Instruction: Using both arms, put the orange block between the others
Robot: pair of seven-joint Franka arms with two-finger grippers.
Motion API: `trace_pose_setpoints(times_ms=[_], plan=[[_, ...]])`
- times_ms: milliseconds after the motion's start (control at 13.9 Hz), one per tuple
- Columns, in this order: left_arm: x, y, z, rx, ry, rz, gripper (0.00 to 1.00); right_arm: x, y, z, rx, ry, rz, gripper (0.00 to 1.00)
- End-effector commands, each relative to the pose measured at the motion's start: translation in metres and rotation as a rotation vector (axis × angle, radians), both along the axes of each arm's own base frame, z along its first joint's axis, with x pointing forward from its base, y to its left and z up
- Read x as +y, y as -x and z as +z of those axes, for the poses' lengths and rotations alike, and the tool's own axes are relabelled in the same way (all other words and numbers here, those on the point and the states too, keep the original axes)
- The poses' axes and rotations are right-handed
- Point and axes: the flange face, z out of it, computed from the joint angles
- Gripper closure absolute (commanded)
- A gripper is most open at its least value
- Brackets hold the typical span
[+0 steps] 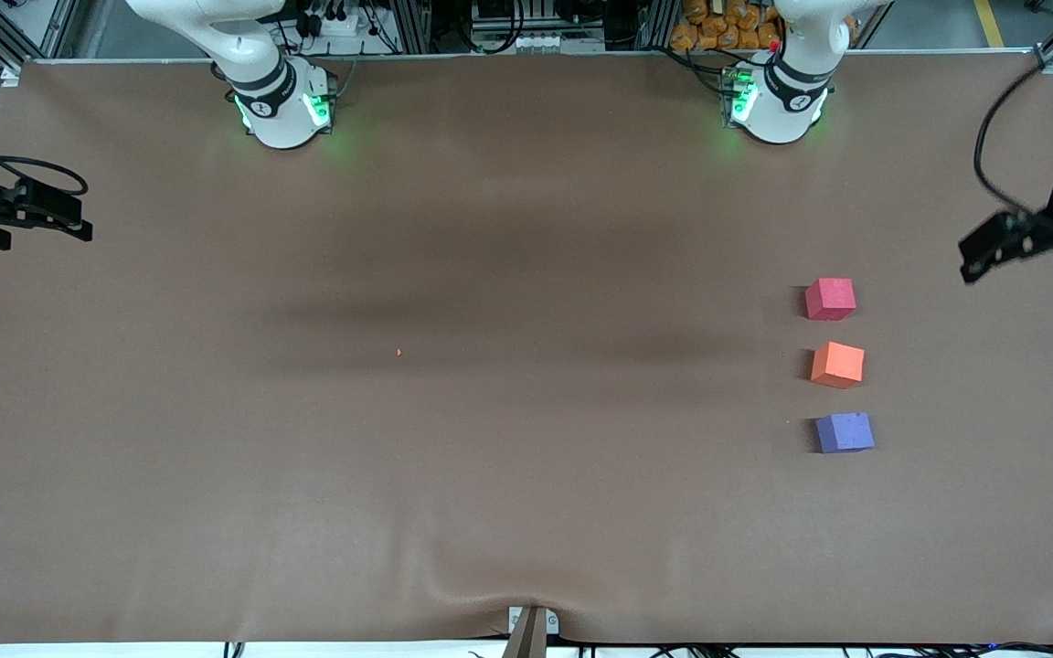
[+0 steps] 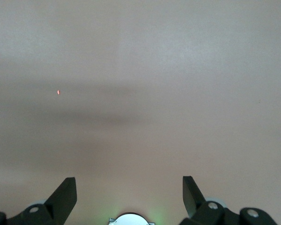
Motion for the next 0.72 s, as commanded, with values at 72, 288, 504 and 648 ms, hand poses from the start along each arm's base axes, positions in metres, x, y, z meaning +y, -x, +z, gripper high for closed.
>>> trace_pose_setpoints(times_ms=[72, 288, 504, 648], plan=[[0.025, 0.025, 0.014, 0.044, 0.086, -0.011, 0.0, -0.004, 0.004, 0.005, -0.002, 0.011, 0.0, 0.0], [0.027, 0.043, 0.007, 0.082, 0.094, -0.021, 0.0, -0.007, 0.007, 0.005, 0.01, 0.012, -0.005, 0.0], [0.033, 0.043, 0.008, 0.079, 0.08, -0.039, 0.0, -0.008, 0.008, 0.005, 0.018, 0.014, -0.008, 0.0], [0.034, 0.042, 0.008, 0.079, 0.077, -0.042, 0.0, -0.009, 0.008, 0.005, 0.018, 0.012, -0.008, 0.0]])
